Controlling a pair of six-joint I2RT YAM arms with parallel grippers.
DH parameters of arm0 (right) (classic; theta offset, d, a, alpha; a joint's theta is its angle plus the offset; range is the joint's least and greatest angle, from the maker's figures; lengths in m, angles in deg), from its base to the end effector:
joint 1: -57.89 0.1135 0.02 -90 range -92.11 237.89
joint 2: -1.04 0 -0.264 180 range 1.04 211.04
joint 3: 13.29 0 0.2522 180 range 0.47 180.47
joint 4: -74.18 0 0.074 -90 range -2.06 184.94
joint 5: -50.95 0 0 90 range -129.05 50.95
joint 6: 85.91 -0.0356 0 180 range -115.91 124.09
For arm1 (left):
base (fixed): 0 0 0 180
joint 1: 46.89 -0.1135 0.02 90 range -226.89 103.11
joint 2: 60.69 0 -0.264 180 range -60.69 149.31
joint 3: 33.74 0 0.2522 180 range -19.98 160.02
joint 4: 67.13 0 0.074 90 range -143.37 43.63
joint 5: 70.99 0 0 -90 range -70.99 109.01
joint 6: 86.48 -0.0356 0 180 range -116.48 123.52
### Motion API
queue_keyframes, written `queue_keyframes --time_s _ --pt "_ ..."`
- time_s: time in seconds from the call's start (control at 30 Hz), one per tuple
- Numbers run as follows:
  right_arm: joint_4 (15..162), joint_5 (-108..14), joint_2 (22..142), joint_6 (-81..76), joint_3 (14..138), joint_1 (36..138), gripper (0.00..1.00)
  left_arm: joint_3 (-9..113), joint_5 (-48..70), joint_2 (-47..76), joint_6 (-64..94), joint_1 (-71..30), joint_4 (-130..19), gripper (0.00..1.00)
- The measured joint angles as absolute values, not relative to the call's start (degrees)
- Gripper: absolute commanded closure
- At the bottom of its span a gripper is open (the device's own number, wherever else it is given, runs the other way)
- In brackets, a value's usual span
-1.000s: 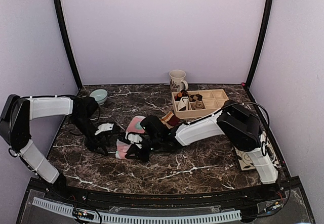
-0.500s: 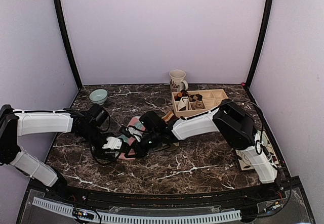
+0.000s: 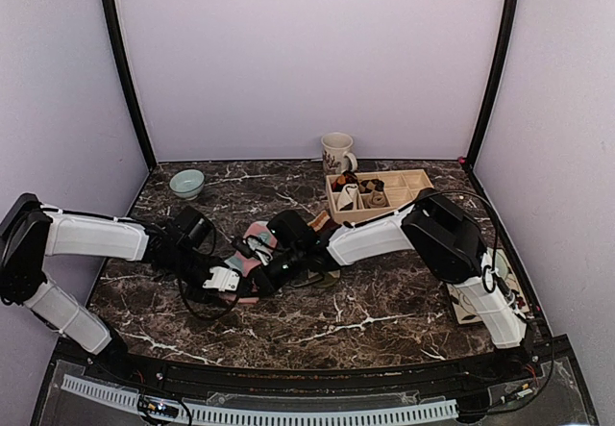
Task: Roll the socks
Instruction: Roll the sock at the center of the board.
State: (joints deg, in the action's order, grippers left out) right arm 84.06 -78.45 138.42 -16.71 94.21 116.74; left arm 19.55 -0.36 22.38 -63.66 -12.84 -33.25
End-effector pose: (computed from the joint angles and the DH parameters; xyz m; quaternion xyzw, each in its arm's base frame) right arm 0.2450 0.4490 0.1017 -0.4132 0.7592 0.4904 0.1115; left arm 0.2045 -0.1524 0.1539 0.7662 0.5794 -0.0930 0.2620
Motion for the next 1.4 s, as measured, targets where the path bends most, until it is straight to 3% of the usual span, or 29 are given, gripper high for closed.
queue_keyframes --time_s 0.17,0.3,0.47,0.53,0.7,0.73,0.77,0.8,1.0,1.23,1.3,1.4 --pt "82.6 -78.3 138.4 -18.7 93.5 116.7 0.84 19.8 0.9 24.9 -63.2 -12.8 -36.1 0.69" --pt "78.0 -78.5 138.0 -21.7 90.8 116.1 0.75 21.3 1.1 27.0 -63.2 -12.9 -36.5 0.92" --pt "70.0 -76.1 133.9 -25.2 82.4 115.1 0.65 25.8 -1.5 30.6 -62.2 -14.0 -33.0 0.93" --pt "67.1 -74.2 130.9 -26.0 77.5 114.4 0.52 28.2 -3.4 32.4 -62.0 -14.9 -30.2 0.92" --pt "59.9 -69.0 123.3 -25.3 65.8 112.7 0.43 33.7 -8.9 37.1 -62.0 -17.3 -22.4 0.92" --pt "58.8 -68.2 121.8 -24.7 63.9 112.5 0.34 34.8 -10.0 38.1 -62.0 -17.8 -20.8 0.92" --pt "57.7 -67.2 120.2 -23.7 61.9 112.4 0.07 35.6 -11.0 38.9 -62.1 -18.1 -19.5 0.92" --pt "56.6 -66.3 118.7 -22.4 60.1 112.5 0.01 36.4 -11.9 39.6 -62.1 -18.3 -17.9 0.92" --pt "52.7 -61.8 110.0 -11.1 51.7 116.8 0.09 42.9 -17.5 46.6 -62.4 -19.1 -6.5 0.92" --pt "61.7 -52.0 110.0 4.2 57.0 125.2 0.17 48.6 -21.0 53.0 -62.8 -19.7 3.7 0.92" --pt "64.4 -49.1 111.2 8.6 60.0 127.6 0.34 49.4 -21.5 54.4 -63.2 -19.7 6.3 0.92" --pt "68.8 -46.0 114.6 14.3 65.6 129.9 0.42 50.2 -22.0 55.8 -63.6 -19.7 8.9 0.91"
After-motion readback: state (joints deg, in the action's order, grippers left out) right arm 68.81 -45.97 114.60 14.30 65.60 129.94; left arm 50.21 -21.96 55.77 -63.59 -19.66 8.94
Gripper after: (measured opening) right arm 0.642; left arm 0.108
